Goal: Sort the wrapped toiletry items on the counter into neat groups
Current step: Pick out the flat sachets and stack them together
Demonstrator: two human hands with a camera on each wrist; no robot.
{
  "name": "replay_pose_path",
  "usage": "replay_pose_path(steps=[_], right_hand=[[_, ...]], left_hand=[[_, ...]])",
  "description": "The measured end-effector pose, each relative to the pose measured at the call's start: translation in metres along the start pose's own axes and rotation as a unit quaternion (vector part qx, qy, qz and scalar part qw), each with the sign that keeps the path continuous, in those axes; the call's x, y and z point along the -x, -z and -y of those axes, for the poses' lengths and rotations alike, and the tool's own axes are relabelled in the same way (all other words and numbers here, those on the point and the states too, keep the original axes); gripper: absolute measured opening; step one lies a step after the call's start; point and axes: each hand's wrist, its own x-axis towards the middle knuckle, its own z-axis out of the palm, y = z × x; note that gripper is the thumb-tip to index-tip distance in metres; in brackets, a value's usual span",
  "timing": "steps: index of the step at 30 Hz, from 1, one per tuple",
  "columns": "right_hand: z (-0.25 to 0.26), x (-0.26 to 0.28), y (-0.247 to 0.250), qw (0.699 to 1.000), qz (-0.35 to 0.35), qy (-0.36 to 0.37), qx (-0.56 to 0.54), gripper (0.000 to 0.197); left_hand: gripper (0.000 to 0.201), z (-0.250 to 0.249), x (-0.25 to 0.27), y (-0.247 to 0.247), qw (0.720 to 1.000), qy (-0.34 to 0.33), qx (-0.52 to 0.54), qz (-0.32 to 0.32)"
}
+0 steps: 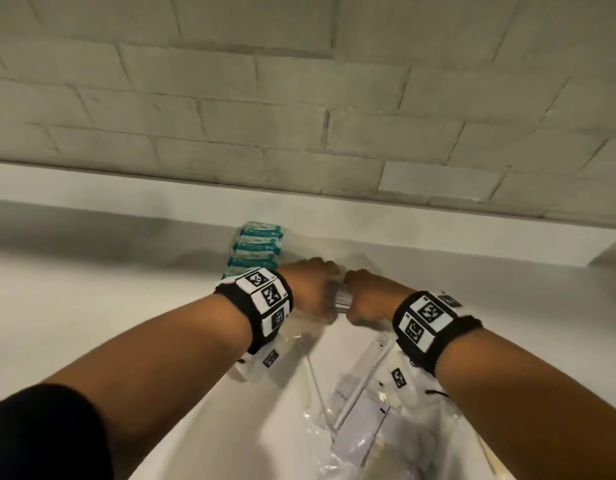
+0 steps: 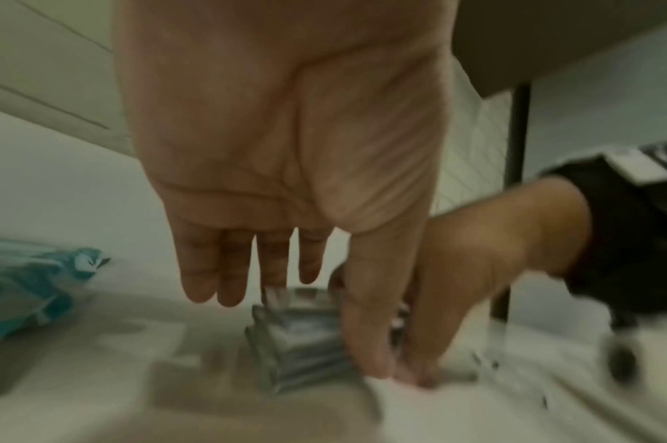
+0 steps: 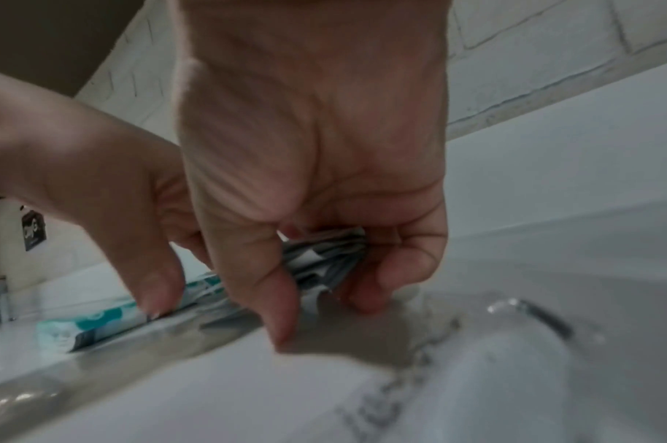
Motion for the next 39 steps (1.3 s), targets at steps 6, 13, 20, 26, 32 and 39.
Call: replay_pose_path(steps=[6, 13, 20, 26, 32, 39], right_hand=[[-0.007, -0.012, 0.003, 0.999, -0.003, -0.004, 0.051, 0.075], [-0.023, -0.032, 0.012, 0.995, -0.083, -0.042, 0.017, 0.089], [-0.034, -0.065, 0.024, 0.991, -0.124, -0.052, 0.015, 0.046], [-0.039, -0.091, 0.029, 0.989, -0.146, -0.013, -0.012, 0.059], [-0.041, -0.103, 0.030, 0.985, -0.170, -0.010, -0.032, 0.055], [-0.051, -0.096, 0.039, 0.985, -0.129, -0.026, -0.113, 0.054]], left_hand=[[0.076, 0.009, -0.009, -0.013, 0.995, 0.007, -0.096, -0.032], [0.098, 0.012, -0.032, 0.003, 0.992, 0.098, -0.043, -0.066], [0.082, 0.027, -0.071, 0.018, 0.985, 0.136, 0.004, -0.105], [0.062, 0.037, -0.101, 0.023, 0.974, 0.171, 0.085, -0.123], [0.064, 0.036, -0.103, 0.021, 0.971, 0.167, 0.070, -0.155], [0.079, 0.043, -0.097, 0.022, 0.953, 0.196, 0.182, -0.144]])
